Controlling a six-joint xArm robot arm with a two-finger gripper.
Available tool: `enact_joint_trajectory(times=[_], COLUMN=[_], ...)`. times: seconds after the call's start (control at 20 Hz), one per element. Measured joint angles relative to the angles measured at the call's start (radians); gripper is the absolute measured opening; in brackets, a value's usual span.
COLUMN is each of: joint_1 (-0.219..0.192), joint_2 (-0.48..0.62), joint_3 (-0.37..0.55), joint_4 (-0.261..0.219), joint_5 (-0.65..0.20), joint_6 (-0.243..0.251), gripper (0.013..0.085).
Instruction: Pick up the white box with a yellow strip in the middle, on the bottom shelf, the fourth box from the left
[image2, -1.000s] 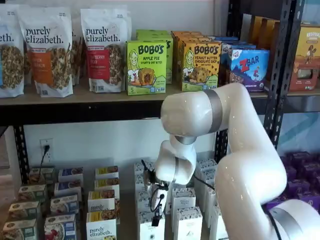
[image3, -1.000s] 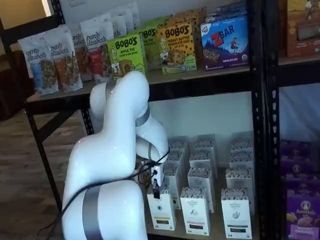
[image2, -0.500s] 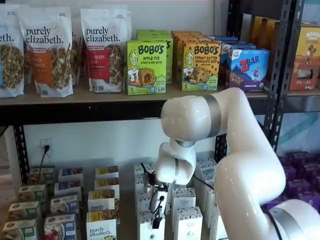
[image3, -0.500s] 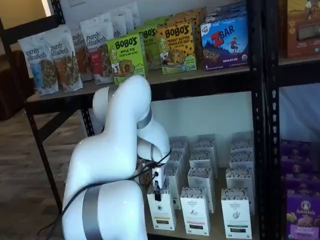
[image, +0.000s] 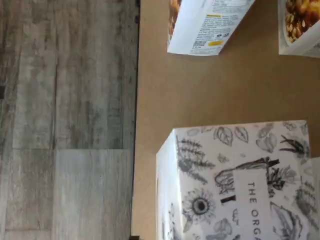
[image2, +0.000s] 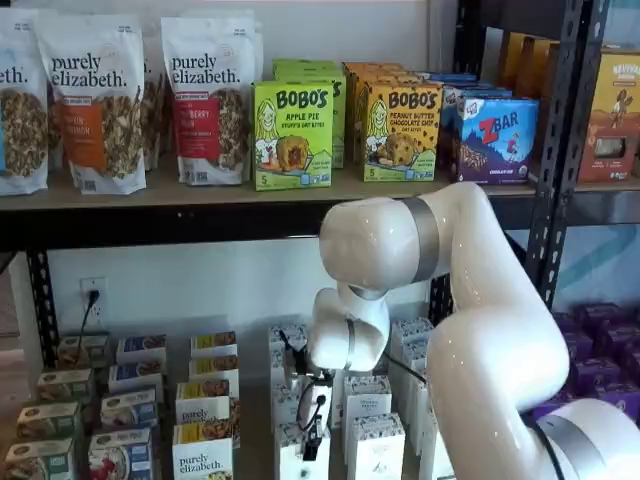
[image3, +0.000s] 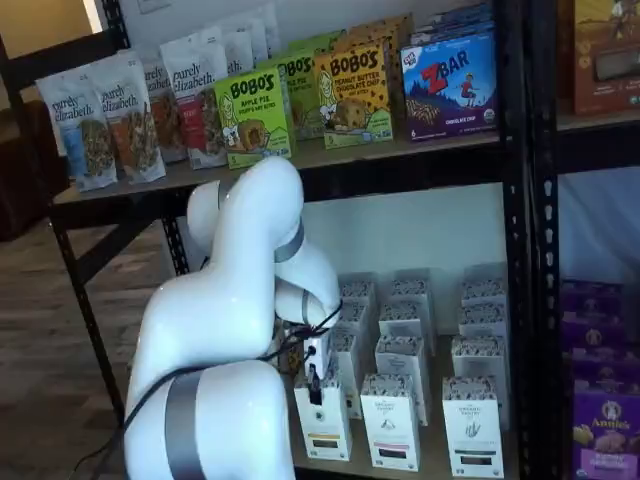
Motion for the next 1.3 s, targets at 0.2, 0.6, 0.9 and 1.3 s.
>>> enact_joint_trajectory(times=[0.2, 0.6, 0.9, 1.3], joint_1=[0.002, 0.0, -0.004, -0.005], joint_2=[0.015, 0.036, 0.042, 0.046], joint_3=[-0.014, -0.033, -0.045, -0.046], joint_4=[-0.024, -0.032, -0.034, -0.043], joint_5=[-0.006, -0.003, 0.024, 0.014], joint_6=[0.023, 0.027, 0.027, 0.034], gripper=[0.085, 0.085, 0.077, 0.073])
